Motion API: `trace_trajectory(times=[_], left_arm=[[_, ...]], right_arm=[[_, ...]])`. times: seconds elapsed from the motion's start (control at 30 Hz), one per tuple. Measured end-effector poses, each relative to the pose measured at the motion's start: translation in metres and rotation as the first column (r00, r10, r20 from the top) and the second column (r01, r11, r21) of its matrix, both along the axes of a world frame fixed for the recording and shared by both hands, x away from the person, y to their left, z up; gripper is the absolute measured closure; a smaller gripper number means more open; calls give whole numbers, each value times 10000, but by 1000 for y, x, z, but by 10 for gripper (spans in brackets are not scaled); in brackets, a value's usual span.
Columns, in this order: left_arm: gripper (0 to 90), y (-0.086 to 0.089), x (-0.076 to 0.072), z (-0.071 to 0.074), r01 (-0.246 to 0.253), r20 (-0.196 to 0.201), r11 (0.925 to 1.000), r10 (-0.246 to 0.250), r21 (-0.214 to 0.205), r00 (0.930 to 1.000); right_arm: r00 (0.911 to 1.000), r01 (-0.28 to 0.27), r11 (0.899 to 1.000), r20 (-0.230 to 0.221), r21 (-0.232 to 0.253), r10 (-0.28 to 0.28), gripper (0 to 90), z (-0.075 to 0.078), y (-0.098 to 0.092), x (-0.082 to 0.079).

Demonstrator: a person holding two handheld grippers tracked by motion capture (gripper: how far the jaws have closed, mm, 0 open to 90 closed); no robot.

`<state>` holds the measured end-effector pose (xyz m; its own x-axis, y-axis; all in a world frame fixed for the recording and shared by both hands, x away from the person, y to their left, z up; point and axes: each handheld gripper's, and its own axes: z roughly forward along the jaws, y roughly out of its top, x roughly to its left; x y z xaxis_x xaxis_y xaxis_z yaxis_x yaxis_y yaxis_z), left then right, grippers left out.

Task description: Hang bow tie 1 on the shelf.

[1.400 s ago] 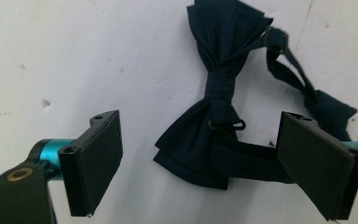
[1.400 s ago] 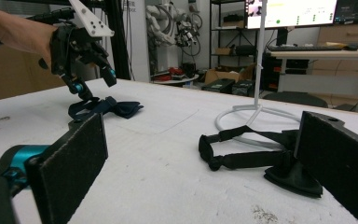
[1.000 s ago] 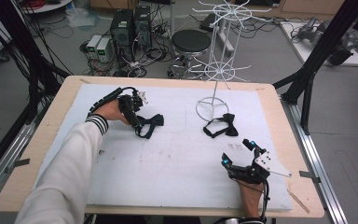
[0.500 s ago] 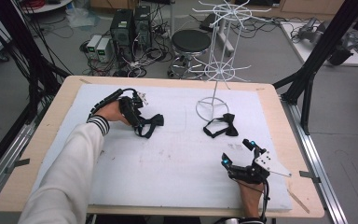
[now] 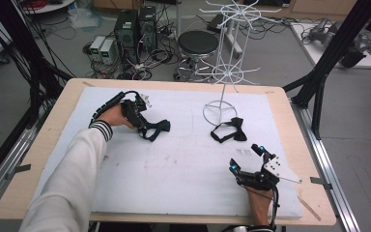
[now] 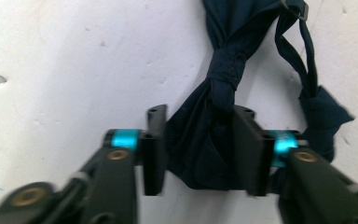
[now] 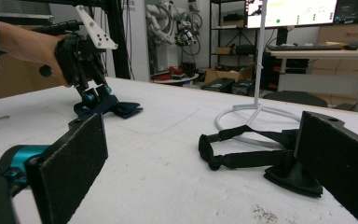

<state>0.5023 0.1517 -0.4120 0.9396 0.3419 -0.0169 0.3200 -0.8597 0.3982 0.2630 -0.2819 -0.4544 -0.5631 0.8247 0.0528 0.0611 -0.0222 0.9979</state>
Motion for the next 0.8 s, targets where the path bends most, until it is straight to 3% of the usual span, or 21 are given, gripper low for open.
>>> trace_trajectory(times=[0.1, 0.2, 0.6, 0.8], left_arm=[[763, -1, -1, 1, -156, -68, 9999, 156, 67, 9999], [792, -2, -2, 3, -266, -67, 9995, 267, 159, 9996], [799, 1, -7, 7, -510, 240, 9987, 509, 36, 9984], [798, 7, -16, 17, -739, 602, 9951, 779, -658, 9951]], right_arm=[[10000, 5, 10000, -7, 4, -5, 17, 0, 0, 0], [10000, 6, 10000, -7, 0, -6, 17, 0, 0, 0], [10000, -12, 10000, -14, -1, 12, 17, 0, 0, 0], [10000, -31, 10000, -40, 77, 31, 17, 0, -1, 1]])
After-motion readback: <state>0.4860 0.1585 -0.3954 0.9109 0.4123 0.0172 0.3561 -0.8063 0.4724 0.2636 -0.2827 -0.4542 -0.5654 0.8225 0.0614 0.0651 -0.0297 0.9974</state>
